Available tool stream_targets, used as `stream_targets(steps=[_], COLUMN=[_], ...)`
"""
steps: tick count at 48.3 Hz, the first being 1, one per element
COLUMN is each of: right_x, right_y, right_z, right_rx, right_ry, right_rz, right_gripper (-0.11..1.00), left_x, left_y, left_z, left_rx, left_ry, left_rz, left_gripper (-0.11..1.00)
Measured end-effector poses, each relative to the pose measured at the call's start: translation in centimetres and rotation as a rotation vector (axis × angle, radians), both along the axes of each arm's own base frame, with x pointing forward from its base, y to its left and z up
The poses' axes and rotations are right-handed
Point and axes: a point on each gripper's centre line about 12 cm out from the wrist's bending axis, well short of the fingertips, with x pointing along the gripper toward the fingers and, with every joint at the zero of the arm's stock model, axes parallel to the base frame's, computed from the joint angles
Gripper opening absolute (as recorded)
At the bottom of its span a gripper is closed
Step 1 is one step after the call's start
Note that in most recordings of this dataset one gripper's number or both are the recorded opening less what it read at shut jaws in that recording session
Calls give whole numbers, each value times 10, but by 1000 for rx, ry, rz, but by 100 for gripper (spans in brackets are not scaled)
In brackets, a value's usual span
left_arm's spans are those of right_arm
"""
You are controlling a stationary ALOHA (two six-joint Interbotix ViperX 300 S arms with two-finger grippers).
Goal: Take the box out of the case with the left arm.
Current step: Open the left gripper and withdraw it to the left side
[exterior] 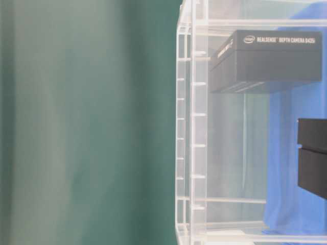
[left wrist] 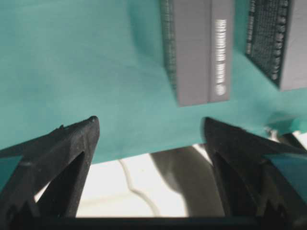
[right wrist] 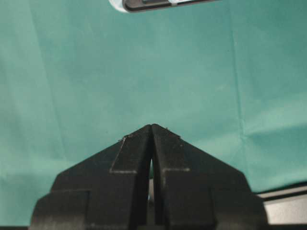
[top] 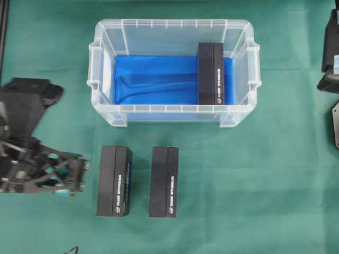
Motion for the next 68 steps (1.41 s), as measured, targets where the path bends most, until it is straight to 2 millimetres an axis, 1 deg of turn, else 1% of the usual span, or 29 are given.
stream_targets(steps=[4, 11, 19, 27, 37, 44, 61, 68], right_x=[0, 0, 0, 0, 0, -1, -5, -6], right_y=[0, 0, 0, 0, 0, 0, 0, 0], right_z=[0, 0, 0, 0, 0, 0, -1, -2], right_rx=[2, 0, 0, 0, 1, 1, 1, 1], right_ry=[2, 0, 0, -2, 0, 9, 37, 47], right_rz=[0, 0, 0, 0, 2, 1, -2, -3], right_gripper=[0, 0, 0, 0, 0, 0, 0, 0], left_x=[-13, -27, -33, -39, -51, -58, -64, -69], left_y=[3, 9, 13, 27, 59, 87, 155, 175], left_z=[0, 2, 2, 1, 3, 5, 5, 5], left_rx=[3, 4, 3, 18, 26, 49, 113, 128], left_ry=[14, 20, 21, 49, 39, 40, 72, 82], left_rz=[-6, -8, -3, 38, 85, 94, 84, 90], left_gripper=[85, 85, 85, 85, 85, 85, 85, 85])
